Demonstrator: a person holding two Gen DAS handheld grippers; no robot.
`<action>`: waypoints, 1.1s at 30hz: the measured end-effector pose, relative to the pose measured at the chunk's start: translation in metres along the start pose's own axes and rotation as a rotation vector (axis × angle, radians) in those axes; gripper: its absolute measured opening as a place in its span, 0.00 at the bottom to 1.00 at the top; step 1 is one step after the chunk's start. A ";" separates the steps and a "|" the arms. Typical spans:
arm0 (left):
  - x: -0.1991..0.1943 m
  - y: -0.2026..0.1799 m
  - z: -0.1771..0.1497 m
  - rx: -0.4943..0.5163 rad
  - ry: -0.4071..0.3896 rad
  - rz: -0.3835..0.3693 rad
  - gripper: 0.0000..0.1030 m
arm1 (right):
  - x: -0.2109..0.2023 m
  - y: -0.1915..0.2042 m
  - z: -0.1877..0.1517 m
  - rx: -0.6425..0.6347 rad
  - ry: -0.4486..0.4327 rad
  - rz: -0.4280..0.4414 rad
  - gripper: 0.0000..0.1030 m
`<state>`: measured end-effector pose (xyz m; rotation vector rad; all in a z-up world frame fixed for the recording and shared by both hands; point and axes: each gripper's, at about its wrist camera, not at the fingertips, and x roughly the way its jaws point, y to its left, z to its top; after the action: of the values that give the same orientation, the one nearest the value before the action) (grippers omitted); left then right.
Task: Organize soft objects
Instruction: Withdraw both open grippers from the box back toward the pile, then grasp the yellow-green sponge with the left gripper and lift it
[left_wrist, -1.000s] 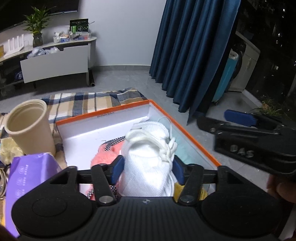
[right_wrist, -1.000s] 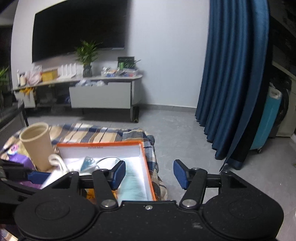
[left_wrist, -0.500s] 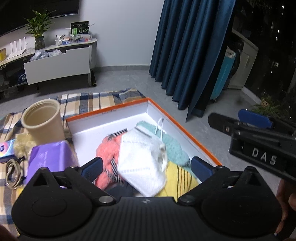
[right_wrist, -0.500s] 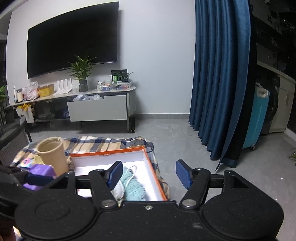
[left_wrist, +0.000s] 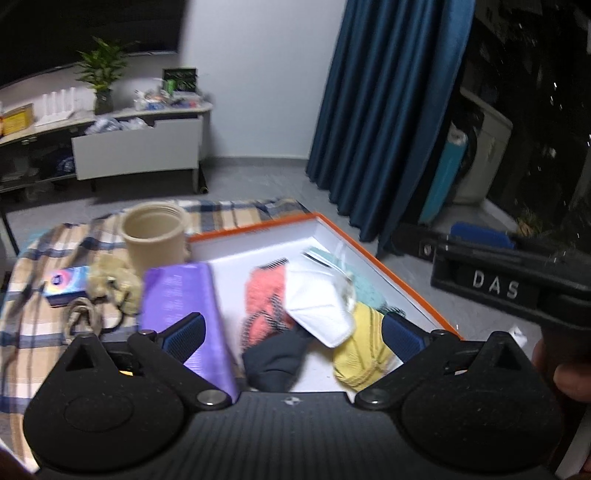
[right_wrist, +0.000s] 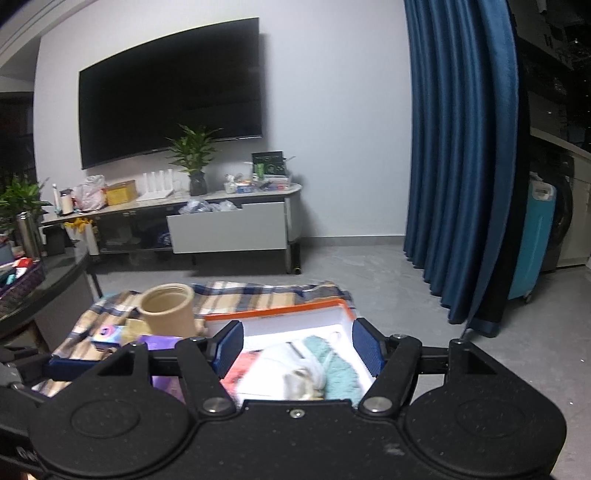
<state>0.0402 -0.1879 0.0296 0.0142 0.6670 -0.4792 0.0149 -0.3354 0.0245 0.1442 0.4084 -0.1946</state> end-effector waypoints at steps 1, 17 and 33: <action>-0.005 0.004 -0.001 -0.009 -0.013 0.004 1.00 | -0.001 0.004 0.000 -0.002 -0.003 0.007 0.76; -0.024 0.140 -0.057 -0.176 -0.004 0.217 1.00 | -0.006 0.032 -0.003 -0.016 -0.014 0.067 0.76; 0.039 0.156 -0.088 -0.097 0.112 0.142 1.00 | -0.004 0.027 -0.002 -0.015 -0.004 0.053 0.76</action>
<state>0.0820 -0.0506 -0.0849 -0.0032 0.7928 -0.3111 0.0161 -0.3081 0.0272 0.1399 0.4014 -0.1393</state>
